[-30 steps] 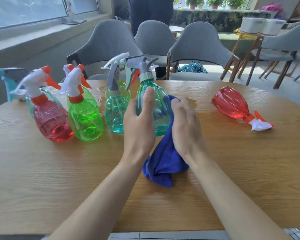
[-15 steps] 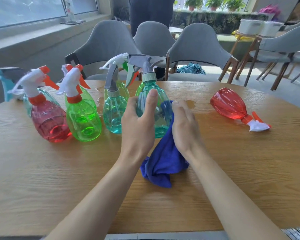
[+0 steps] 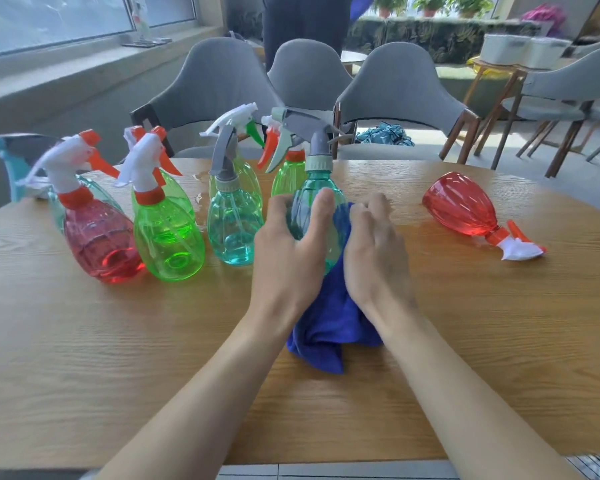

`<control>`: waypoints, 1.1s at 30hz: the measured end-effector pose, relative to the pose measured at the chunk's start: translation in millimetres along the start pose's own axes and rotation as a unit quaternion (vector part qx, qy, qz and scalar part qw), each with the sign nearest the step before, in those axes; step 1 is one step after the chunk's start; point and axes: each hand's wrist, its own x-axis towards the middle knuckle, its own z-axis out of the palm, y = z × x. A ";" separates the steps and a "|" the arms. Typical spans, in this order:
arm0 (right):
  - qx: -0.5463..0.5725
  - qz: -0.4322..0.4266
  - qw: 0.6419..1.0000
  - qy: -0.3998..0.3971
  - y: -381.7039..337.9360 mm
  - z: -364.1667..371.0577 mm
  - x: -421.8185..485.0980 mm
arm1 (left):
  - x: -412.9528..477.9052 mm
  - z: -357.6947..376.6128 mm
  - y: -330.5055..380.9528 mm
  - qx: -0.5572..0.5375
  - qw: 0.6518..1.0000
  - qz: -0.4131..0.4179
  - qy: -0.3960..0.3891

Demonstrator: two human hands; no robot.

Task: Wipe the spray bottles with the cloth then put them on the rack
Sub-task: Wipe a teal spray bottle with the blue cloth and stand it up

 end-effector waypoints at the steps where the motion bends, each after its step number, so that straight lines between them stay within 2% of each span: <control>1: -0.007 -0.021 1.000 0.002 -0.4 1.3 -1.3 | 0.3 -0.6 0.1 -0.006 1.000 -0.004 0.006; 4: 0.011 -0.053 0.998 0.035 -2.5 -0.9 2.6 | -1.5 -0.6 1.1 0.006 1.000 0.004 -0.025; 8: 0.083 0.011 0.993 0.085 -0.8 -8.3 15.7 | -6.3 2.6 -0.5 0.043 0.996 0.023 -0.076; 10: 0.081 0.029 0.993 0.081 -0.6 -5.4 11.8 | -4.9 3.1 -2.3 0.053 0.996 0.028 -0.070; 15: 0.006 -0.009 1.000 0.011 -0.9 4.0 -3.7 | -0.4 -1.3 -1.0 0.018 1.000 0.014 -0.005; 17: 0.014 0.004 1.000 0.017 0.5 0.9 3.8 | -2.7 -3.0 -0.2 0.032 0.999 0.026 -0.020; 21: 0.082 0.088 0.991 0.051 1.6 -8.7 17.7 | -7.5 -0.1 -1.2 0.057 0.995 0.042 -0.065; 22: 0.084 0.081 0.991 0.058 0.7 -7.3 15.9 | -6.6 0.3 -1.4 0.054 0.995 0.041 -0.066; 28: 0.010 -0.058 0.998 0.027 -0.8 13.2 -5.3 | 0.2 0.7 0.4 0.002 0.999 0.001 0.040; 30: 0.035 -0.055 0.998 0.024 0.7 11.0 -0.7 | -1.7 0.6 1.9 -0.001 0.999 -0.001 0.039; 33: 0.073 0.011 0.997 0.025 3.0 6.0 11.4 | -2.2 1.2 2.8 -0.045 0.998 -0.035 0.035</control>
